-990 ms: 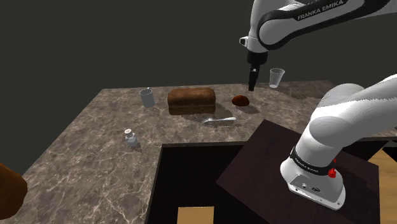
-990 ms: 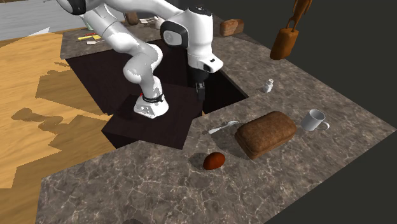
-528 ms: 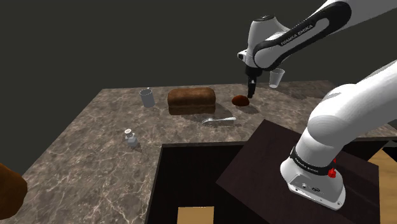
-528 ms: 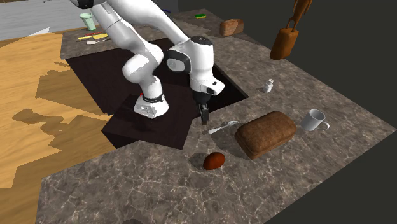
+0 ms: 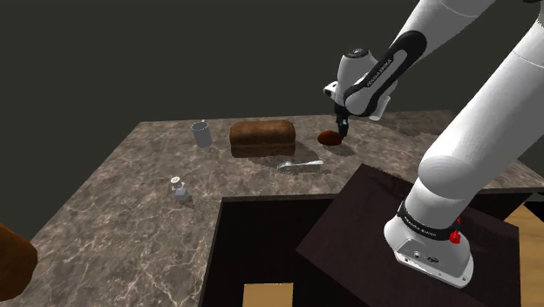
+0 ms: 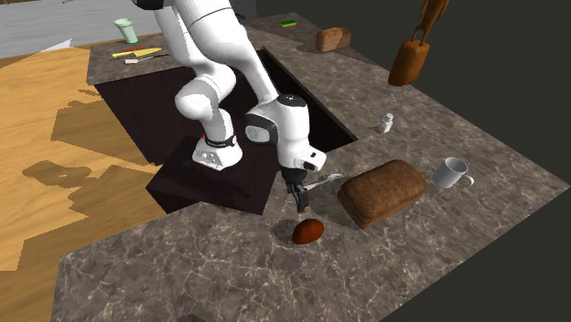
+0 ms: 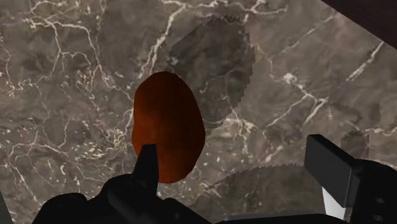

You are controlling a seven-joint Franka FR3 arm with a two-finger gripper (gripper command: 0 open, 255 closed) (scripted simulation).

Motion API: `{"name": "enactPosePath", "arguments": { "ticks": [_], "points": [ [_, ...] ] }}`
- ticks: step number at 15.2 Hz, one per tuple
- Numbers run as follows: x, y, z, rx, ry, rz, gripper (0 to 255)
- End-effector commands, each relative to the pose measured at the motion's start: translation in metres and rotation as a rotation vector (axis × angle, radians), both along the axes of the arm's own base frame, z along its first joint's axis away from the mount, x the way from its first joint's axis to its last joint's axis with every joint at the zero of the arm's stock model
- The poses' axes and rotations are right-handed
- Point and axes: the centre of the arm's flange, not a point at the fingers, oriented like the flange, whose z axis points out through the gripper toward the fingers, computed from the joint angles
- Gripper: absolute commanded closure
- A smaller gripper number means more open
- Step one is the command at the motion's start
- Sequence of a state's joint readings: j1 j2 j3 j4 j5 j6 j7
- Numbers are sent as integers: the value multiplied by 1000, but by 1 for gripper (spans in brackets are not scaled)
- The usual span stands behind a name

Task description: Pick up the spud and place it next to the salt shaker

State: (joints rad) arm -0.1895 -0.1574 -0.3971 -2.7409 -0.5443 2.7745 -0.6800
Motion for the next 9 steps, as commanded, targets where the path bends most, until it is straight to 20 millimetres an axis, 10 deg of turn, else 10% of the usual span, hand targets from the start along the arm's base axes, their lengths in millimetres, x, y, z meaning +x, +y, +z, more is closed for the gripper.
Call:
{"name": "enactPosePath", "arguments": {
  "ticks": [1, 9],
  "points": [
    [8, -10, -18, -21, -11, 34, 0],
    [29, -45, -73, -64, -26, 96, 0]
  ]
}}
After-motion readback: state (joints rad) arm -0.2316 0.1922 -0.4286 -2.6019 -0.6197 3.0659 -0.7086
